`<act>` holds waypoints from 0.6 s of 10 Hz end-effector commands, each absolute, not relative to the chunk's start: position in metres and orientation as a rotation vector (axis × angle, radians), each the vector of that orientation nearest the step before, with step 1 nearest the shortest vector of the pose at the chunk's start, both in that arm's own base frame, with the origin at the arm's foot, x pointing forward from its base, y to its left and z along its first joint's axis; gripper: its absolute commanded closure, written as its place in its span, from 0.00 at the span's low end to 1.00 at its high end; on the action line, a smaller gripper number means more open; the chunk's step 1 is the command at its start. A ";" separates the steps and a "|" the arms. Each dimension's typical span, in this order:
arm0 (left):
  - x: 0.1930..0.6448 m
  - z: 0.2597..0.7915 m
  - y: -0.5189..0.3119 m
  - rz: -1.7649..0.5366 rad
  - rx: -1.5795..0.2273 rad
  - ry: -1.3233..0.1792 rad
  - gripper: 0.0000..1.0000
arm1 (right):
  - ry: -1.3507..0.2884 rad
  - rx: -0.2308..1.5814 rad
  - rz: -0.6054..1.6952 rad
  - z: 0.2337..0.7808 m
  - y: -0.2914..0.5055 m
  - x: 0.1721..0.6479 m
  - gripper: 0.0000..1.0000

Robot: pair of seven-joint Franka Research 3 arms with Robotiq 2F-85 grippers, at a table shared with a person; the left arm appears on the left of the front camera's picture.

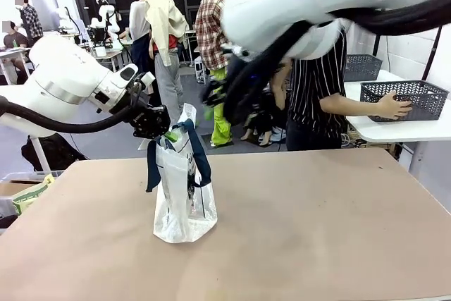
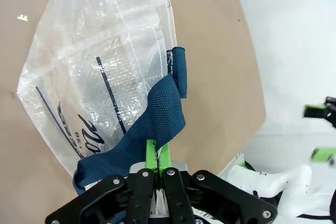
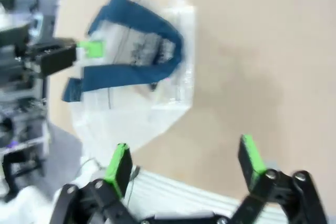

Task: Transfer purchased items from the store into the shopping bag.
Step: Move the Reusable shopping bag to the right side of the table.

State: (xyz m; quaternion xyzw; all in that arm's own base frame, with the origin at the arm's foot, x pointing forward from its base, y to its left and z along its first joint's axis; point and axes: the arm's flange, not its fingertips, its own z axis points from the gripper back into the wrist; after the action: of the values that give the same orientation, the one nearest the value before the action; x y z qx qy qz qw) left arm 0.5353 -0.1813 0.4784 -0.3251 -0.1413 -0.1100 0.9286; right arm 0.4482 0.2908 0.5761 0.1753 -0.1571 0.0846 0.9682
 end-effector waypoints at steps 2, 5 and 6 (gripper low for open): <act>0.539 0.483 -0.184 -0.221 -0.621 -0.287 1.00 | -0.329 0.169 0.012 0.585 0.180 0.429 0.00; 0.539 0.482 -0.189 -0.203 -0.602 -0.292 1.00 | -0.294 0.120 -0.198 0.576 0.073 0.418 0.00; 0.542 0.481 -0.190 -0.209 -0.596 -0.294 1.00 | -0.289 0.124 -0.297 0.573 0.045 0.410 0.00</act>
State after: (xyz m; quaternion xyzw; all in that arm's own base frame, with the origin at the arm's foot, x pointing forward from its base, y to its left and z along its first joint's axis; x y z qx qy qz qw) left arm 0.5371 -0.1860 0.4818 -0.3049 -0.1438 -0.1093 0.9351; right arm 0.4195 0.0496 0.5768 0.0672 -0.1444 -0.1056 0.9816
